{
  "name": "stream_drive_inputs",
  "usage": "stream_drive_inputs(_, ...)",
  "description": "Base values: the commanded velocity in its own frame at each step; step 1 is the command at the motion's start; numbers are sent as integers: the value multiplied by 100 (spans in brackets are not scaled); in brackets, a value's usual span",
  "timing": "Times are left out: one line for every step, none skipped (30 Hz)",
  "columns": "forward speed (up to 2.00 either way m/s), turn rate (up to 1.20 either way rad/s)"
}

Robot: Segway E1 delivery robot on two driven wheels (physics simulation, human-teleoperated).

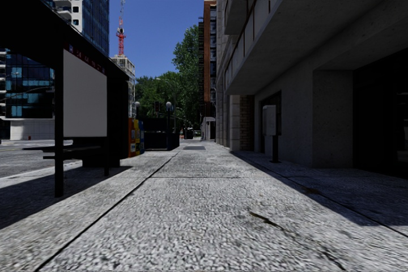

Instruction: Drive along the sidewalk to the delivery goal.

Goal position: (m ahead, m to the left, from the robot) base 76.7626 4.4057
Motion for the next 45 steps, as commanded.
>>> stream_drive_inputs(200,0)
stream_drive_inputs(200,0)
stream_drive_inputs(200,0)
stream_drive_inputs(200,0)
stream_drive_inputs(200,0)
stream_drive_inputs(200,0)
stream_drive_inputs(200,0)
stream_drive_inputs(200,0)
stream_drive_inputs(200,0)
stream_drive_inputs(200,0)
stream_drive_inputs(200,0)
stream_drive_inputs(200,0)
stream_drive_inputs(200,0)
stream_drive_inputs(200,0)
stream_drive_inputs(200,0)
stream_drive_inputs(200,0)
stream_drive_inputs(200,0)
stream_drive_inputs(200,0)
stream_drive_inputs(200,0)
stream_drive_inputs(200,0)
stream_drive_inputs(200,0)
stream_drive_inputs(200,0)
stream_drive_inputs(200,0)
stream_drive_inputs(200,0)
stream_drive_inputs(200,0)
stream_drive_inputs(200,0)
stream_drive_inputs(200,0)
stream_drive_inputs(200,0)
stream_drive_inputs(200,0)
stream_drive_inputs(200,0)
stream_drive_inputs(200,0)
stream_drive_inputs(200,0)
stream_drive_inputs(200,0)
stream_drive_inputs(200,0)
stream_drive_inputs(200,0)
stream_drive_inputs(200,0)
stream_drive_inputs(200,0)
stream_drive_inputs(200,0)
stream_drive_inputs(200,0)
stream_drive_inputs(200,0)
stream_drive_inputs(200,0)
stream_drive_inputs(200,0)
stream_drive_inputs(200,0)
stream_drive_inputs(200,0)
stream_drive_inputs(200,0)
